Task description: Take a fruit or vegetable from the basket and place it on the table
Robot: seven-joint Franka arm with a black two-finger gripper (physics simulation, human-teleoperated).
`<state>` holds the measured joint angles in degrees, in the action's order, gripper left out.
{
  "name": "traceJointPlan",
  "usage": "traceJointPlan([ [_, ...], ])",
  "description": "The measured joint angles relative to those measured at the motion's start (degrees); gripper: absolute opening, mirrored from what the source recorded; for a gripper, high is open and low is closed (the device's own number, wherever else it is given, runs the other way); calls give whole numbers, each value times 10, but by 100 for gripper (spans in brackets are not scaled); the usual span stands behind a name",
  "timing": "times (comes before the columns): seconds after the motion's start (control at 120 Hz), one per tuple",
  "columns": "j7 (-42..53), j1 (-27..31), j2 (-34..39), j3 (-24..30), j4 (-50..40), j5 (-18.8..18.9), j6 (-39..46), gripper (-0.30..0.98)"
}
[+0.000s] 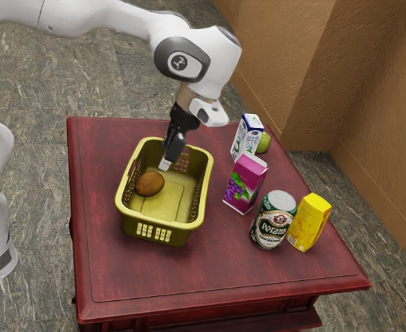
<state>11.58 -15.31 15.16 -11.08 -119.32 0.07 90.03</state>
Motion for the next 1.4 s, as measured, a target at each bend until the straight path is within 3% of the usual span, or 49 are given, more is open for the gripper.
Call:
traceJointPlan([
  [0.3, 56, -8, 13, -34, -79, -4, 113, 69],
  [1.308, 137, -28, 42, -69, -198, 3, 233, 69],
  [1.4, 140, -28, 41, -71, -202, 4, 244, 58],
])
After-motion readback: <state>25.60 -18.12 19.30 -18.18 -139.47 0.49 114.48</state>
